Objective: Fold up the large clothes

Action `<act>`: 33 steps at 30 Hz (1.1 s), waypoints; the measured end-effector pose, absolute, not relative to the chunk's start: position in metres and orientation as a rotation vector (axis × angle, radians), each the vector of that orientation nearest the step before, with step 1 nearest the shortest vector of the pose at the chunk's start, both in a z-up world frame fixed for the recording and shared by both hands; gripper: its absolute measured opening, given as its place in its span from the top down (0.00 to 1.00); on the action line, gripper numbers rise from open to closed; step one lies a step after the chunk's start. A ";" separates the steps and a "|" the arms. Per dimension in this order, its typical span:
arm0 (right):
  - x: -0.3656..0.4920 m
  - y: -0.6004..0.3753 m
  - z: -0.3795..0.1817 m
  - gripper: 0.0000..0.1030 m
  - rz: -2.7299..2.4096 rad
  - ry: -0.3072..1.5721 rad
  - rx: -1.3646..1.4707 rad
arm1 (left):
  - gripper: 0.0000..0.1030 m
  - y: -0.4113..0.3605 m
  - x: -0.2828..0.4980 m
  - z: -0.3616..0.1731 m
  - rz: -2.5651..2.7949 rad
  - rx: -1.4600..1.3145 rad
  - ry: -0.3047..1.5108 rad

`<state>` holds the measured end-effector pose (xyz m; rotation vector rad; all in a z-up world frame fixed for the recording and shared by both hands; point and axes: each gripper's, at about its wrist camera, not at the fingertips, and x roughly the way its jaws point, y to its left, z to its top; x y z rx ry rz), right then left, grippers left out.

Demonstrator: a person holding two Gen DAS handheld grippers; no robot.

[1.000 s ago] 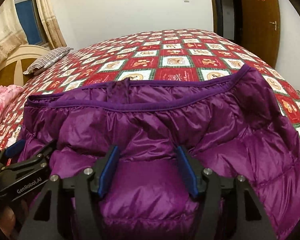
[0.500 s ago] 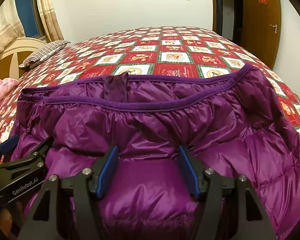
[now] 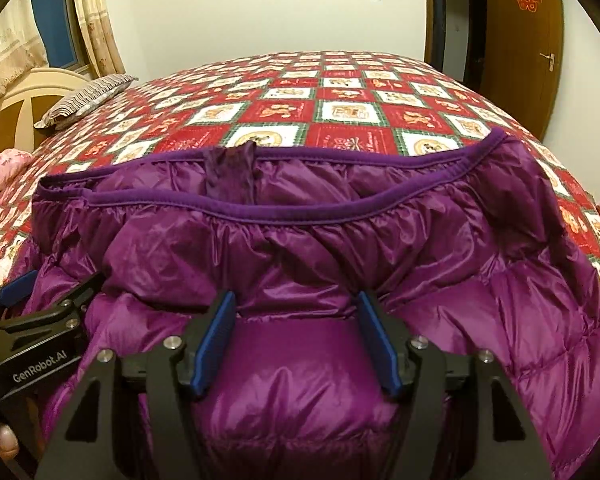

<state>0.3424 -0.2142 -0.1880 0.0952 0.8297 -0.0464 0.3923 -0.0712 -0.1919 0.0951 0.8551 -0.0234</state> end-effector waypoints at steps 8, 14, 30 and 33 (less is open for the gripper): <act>0.278 -0.211 -0.160 0.27 -0.043 0.814 0.078 | 0.01 -0.075 0.327 -0.183 -0.005 0.206 0.737; 0.266 -0.201 -0.187 0.24 -0.076 0.784 0.014 | 0.01 -0.076 0.324 -0.190 0.015 0.220 0.722; 0.218 -0.197 -0.172 0.21 -0.048 0.780 0.068 | 0.01 0.022 0.276 -0.193 0.152 0.038 0.808; 0.220 -0.191 -0.190 0.19 -0.064 0.774 0.027 | 0.01 0.031 0.276 -0.208 0.102 -0.057 0.847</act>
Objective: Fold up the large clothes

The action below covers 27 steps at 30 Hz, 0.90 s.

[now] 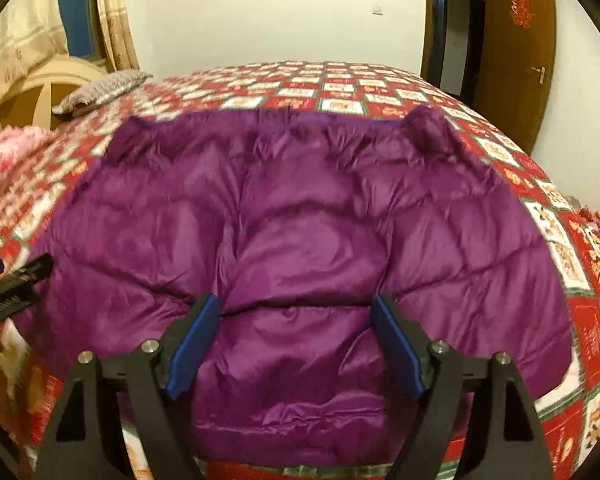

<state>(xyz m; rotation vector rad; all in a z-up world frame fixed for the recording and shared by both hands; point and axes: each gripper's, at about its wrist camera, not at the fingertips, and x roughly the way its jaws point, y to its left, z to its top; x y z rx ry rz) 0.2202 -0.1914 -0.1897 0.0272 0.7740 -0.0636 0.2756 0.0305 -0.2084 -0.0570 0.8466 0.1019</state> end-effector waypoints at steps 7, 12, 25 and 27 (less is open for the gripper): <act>0.226 -0.188 -0.190 0.17 -0.074 0.791 0.005 | 0.39 0.031 0.281 -0.212 -0.036 -0.166 0.842; 0.225 -0.186 -0.192 0.17 -0.085 0.788 -0.006 | 0.58 0.022 0.282 -0.210 -0.087 -0.164 0.841; 0.215 -0.190 -0.181 0.17 -0.106 0.775 -0.002 | 0.91 0.031 0.258 -0.186 -0.134 -0.154 0.767; 0.218 -0.188 -0.186 0.17 -0.101 0.810 -0.012 | 0.91 0.034 0.255 -0.188 -0.145 -0.160 0.766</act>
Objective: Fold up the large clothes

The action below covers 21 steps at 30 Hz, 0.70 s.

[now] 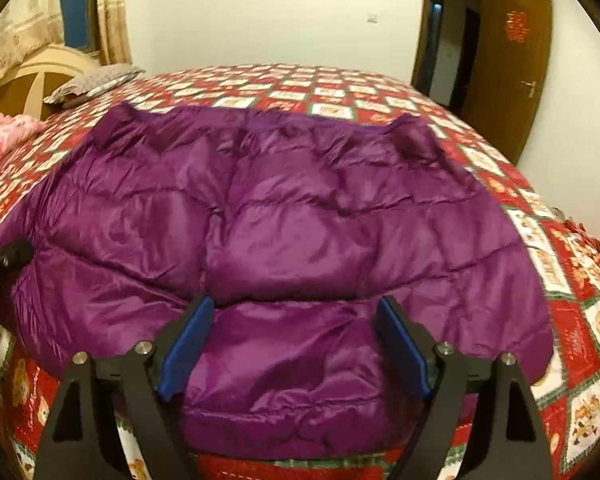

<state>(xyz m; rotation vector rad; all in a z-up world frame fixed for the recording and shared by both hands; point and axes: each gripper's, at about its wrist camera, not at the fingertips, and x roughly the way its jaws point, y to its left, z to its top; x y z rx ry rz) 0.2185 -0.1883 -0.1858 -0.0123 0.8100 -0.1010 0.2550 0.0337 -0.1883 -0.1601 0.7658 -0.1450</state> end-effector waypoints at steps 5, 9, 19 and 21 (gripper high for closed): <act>0.224 -0.173 -0.198 0.15 -0.144 0.833 -0.095 | 0.92 0.044 0.245 -0.183 -0.152 -0.201 0.746; 0.225 -0.164 -0.198 0.14 -0.128 0.835 -0.074 | 0.93 0.060 0.234 -0.166 -0.126 -0.208 0.717; 0.190 -0.161 -0.150 0.16 0.058 0.669 0.022 | 0.94 0.122 0.213 -0.093 -0.010 -0.148 0.609; 0.187 -0.181 -0.144 0.16 0.017 0.646 0.050 | 0.94 0.113 0.211 -0.074 -0.020 -0.115 0.572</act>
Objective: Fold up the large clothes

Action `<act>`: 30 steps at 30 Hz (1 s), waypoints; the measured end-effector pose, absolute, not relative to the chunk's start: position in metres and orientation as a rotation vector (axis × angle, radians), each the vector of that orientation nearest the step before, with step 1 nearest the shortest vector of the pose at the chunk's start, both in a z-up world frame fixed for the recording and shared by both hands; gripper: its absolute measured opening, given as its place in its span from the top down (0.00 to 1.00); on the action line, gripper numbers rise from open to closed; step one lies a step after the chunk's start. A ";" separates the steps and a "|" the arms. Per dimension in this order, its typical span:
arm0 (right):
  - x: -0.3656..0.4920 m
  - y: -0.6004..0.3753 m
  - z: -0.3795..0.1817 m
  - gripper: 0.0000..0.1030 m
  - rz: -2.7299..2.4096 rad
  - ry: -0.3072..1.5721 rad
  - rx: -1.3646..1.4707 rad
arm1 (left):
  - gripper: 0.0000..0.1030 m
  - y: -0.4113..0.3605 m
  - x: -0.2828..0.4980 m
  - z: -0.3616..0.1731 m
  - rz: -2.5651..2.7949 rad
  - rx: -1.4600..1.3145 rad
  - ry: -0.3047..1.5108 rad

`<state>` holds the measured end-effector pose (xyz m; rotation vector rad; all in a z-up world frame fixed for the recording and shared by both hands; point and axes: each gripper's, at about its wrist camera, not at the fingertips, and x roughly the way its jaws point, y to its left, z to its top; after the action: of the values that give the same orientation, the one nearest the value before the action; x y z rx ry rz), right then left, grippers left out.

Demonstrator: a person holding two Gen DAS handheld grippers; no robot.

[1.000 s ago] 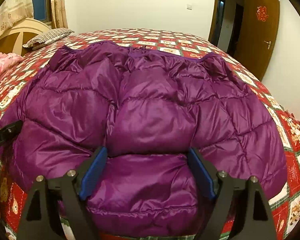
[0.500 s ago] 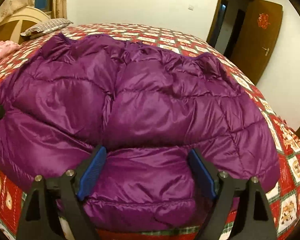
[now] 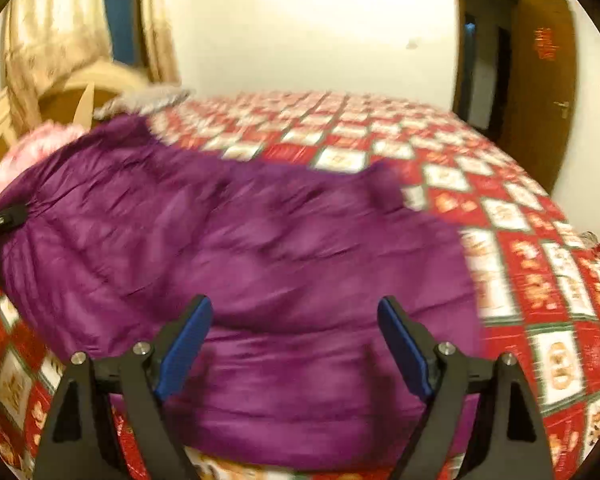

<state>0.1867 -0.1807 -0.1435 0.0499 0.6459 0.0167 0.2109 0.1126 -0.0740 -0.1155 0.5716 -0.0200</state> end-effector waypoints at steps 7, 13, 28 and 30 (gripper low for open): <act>0.189 -0.306 -0.165 0.15 -0.243 0.705 0.224 | 0.94 0.001 0.202 -0.025 -0.212 0.089 0.463; 0.165 -0.358 -0.177 0.15 -0.350 0.726 0.324 | 0.94 -0.112 0.180 -0.040 -0.424 0.273 0.443; 0.138 -0.387 -0.194 0.15 -0.379 0.731 0.391 | 0.75 -0.219 0.129 -0.135 -0.545 0.723 0.474; 0.139 -0.389 -0.194 0.15 -0.380 0.730 0.393 | 0.60 -0.217 0.118 -0.121 -0.559 0.723 0.430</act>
<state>0.1395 -0.3889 -0.1941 0.3927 0.7302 -0.3796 0.1176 -0.2173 -0.1214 0.7235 0.4298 -0.5589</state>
